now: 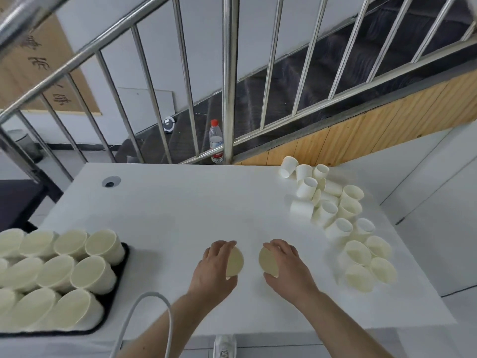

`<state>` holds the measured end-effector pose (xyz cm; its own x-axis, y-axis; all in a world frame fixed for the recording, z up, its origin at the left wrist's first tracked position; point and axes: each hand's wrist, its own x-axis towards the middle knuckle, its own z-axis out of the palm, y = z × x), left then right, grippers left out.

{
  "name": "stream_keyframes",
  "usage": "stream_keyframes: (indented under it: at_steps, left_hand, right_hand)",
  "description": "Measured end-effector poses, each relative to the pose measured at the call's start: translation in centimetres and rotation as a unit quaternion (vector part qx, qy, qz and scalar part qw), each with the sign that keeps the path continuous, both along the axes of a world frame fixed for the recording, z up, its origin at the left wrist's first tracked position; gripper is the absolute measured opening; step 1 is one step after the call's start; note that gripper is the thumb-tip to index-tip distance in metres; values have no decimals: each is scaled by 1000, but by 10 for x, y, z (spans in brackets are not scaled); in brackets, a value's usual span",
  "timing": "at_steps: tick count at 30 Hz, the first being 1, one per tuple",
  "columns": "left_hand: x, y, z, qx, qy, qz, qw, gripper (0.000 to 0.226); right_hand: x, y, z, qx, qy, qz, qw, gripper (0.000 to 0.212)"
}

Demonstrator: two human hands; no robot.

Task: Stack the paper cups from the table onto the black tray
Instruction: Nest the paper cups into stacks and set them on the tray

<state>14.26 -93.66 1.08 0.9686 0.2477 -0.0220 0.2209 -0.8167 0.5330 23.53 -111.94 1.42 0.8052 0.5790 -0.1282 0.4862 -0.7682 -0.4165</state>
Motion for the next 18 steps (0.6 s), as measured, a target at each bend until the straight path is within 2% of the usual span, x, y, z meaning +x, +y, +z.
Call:
stream_keyframes:
  at_steps: [9, 18]
  left_hand:
    - [-57, 48, 11, -15, -40, 44, 998, 70]
    - [-121, 166, 20, -12, -79, 90, 993, 70]
  right_hand:
    - [-47, 59, 17, 21, -12, 46, 999, 65]
    - [-98, 181, 27, 49, -26, 63, 996, 63]
